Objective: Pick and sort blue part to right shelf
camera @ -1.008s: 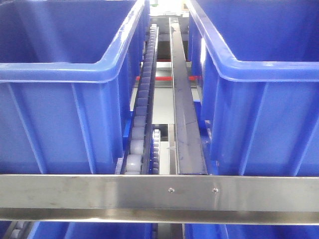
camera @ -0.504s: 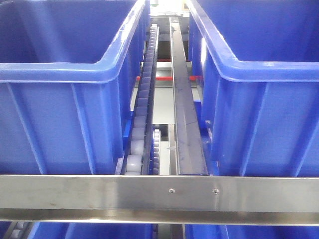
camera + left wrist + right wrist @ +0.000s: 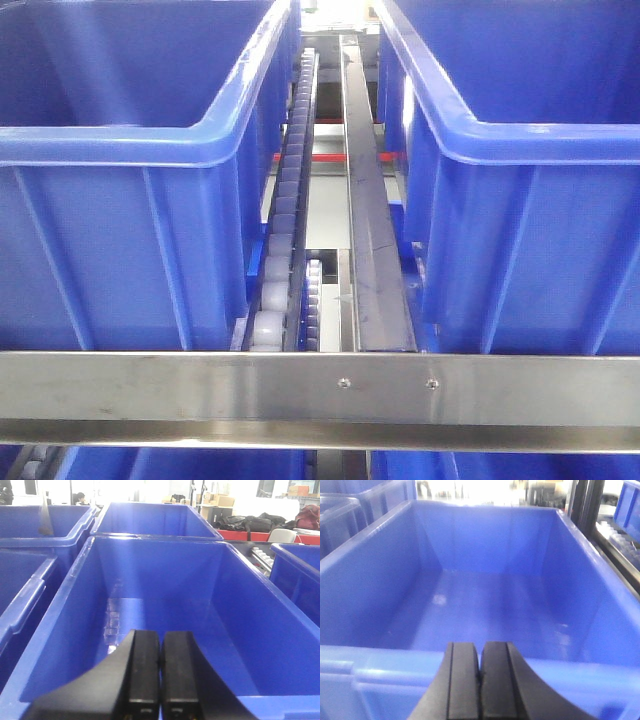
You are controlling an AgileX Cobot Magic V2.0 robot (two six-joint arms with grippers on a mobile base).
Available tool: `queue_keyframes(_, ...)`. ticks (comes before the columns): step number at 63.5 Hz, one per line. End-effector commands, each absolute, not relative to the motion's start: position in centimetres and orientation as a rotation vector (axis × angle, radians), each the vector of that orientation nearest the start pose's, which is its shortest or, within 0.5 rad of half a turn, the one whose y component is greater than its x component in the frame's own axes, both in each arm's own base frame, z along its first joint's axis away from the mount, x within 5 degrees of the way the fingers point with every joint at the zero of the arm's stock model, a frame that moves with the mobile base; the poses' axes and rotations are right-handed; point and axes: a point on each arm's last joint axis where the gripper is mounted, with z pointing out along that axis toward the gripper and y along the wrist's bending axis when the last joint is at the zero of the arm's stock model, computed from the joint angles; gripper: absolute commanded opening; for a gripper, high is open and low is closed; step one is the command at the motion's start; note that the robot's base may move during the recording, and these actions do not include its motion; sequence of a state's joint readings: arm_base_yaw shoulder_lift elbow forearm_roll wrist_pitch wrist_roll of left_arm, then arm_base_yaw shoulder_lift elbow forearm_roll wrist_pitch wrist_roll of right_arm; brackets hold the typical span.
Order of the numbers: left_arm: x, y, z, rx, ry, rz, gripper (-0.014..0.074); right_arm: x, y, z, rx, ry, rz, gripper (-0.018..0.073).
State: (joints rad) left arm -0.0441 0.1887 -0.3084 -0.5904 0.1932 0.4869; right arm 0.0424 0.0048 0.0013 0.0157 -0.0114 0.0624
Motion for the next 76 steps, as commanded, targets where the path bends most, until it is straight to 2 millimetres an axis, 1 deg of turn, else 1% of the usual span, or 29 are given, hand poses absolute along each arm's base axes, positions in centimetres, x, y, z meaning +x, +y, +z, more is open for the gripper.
queue_keyframes(1,6.0,-0.9,30.5,0.008,1.45,-0.18,0.0135,5.1,0.1,22.4,0.049,1.32,0.116,0.0054)
queue_keyframes(4,6.0,-0.9,30.5,0.008,1.45,-0.18,0.0135,5.2,0.2,22.2,0.049,1.348,0.116,0.0054)
queue_keyframes(12,6.0,-0.9,30.5,0.008,1.45,-0.18,0.0135,5.2,0.1,22.4,0.049,1.325,0.116,0.0054)
queue_keyframes(52,6.0,-0.9,30.5,0.009,1.45,-0.178,0.0135,5.2,0.1,22.3,0.049,1.332,0.116,0.0054)
queue_keyframes(53,6.0,-0.9,30.5,0.014,1.45,-0.171,0.0135,5.2,0.1,22.3,0.049,1.332,0.116,0.0054)
queue_keyframes(56,6.0,-0.7,30.4,0.068,1.447,-0.08,0.0127,5.2,0.1,22.3,0.049,1.332,0.116,0.0054)
queue_keyframes(58,6.1,-0.6,30.2,0.083,1.434,-0.035,0.0124,5.2,0.1,22.3,0.049,1.332,0.116,0.0054)
queue_keyframes(62,6.2,-0.5,29.7,0.024,1.44,-0.079,0.0125,5.2,0.1,22.3,0.049,1.332,0.116,0.0054)
queue_keyframes(69,6.2,-0.3,28.1,-0.013,1.46,-0.087,0.0125,5.2,0.1,22.3,0.049,1.332,0.116,0.0054)
queue_keyframes(76,5.9,-0.2,26.5,-0.02,1.409,-0.093,0.0125,5.2,0.1,22.3,0.049,1.332,0.116,0.0054)
